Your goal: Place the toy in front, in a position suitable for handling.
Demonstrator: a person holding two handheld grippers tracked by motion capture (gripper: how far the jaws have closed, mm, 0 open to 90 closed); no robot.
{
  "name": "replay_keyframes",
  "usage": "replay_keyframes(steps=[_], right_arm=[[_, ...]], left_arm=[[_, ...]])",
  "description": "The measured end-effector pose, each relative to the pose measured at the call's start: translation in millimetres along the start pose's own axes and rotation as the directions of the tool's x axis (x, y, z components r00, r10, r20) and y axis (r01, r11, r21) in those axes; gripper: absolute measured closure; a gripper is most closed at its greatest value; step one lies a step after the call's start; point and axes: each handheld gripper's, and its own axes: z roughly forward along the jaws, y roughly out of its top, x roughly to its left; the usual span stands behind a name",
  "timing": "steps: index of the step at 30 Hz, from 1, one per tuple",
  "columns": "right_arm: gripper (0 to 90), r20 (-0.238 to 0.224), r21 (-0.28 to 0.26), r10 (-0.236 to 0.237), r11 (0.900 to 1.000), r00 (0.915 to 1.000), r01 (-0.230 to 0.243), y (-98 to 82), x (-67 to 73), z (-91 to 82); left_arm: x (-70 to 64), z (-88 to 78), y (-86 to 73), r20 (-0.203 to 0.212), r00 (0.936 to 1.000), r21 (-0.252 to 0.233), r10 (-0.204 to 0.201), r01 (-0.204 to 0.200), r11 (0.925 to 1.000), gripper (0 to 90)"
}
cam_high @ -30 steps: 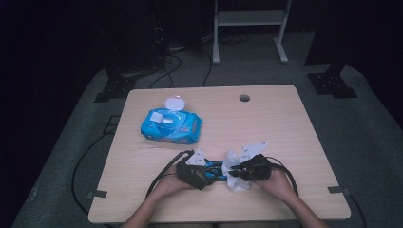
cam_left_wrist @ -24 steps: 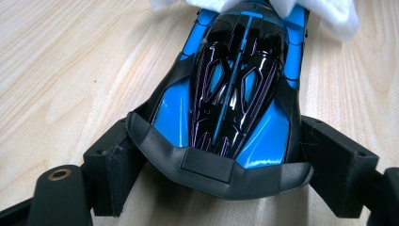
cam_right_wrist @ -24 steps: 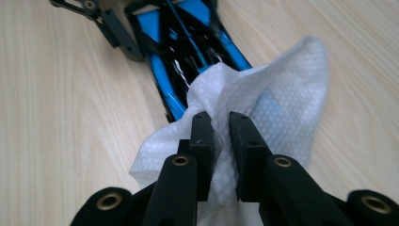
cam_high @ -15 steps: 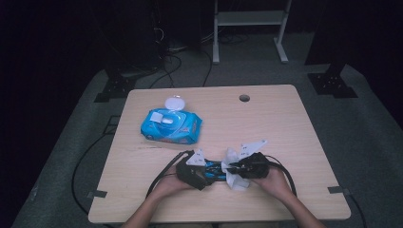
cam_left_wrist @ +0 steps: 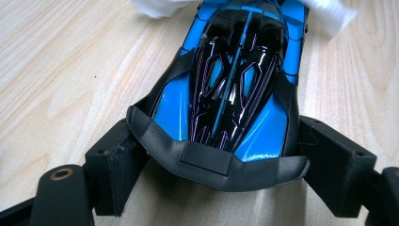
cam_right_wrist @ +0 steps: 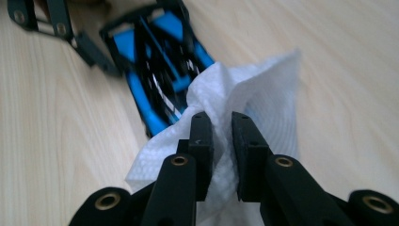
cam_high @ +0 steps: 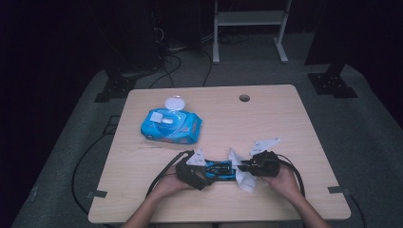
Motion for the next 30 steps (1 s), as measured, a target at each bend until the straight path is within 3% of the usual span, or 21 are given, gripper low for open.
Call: replay_keyframes(steps=[3,6,9,13,19,28,30], right_arm=[[79.0,-0.003,0.012,-0.041,0.999,0.9992,0.041,20.9,3.9,17.5],[78.8,-0.008,0.011,-0.023,1.0,0.9997,0.023,23.0,0.0,22.3],[78.8,-0.001,0.01,-0.004,1.0,1.0,0.004,17.1,-4.1,18.7],[78.8,0.021,0.013,0.049,0.999,0.9986,-0.049,-5.8,-10.3,0.8],[79.2,0.031,0.026,0.052,0.998,0.9982,-0.052,-10.7,-11.8,-7.5],[79.4,-0.015,0.006,-0.007,1.0,0.9999,0.007,8.6,-2.4,11.6],[79.3,-0.022,0.002,-0.007,1.0,0.9997,0.007,10.1,-2.7,13.0]], left_arm=[[0.2,-0.1,-0.2,0.002,1.0,0.0,-0.002,0.002,1.0,19.9],[1.3,-1.6,-2.2,0.004,1.0,-0.001,-0.009,0.009,1.0,19.6],[1.6,-2.1,-2.7,-0.001,0.9999,0.001,-0.013,0.013,0.9999,19.6],[1.6,-1.4,-1.9,0.0,0.9999,0.002,-0.011,0.011,0.9999,19.0],[-1.5,0.2,1.0,0.011,0.9999,-0.006,0.002,-0.002,1.0,17.5],[0.0,1.3,1.9,0.004,1.0,-0.01,-0.005,0.005,0.9999,16.8],[-0.1,0.2,1.7,0.008,0.9999,-0.01,0.007,-0.006,0.9999,20.8]])
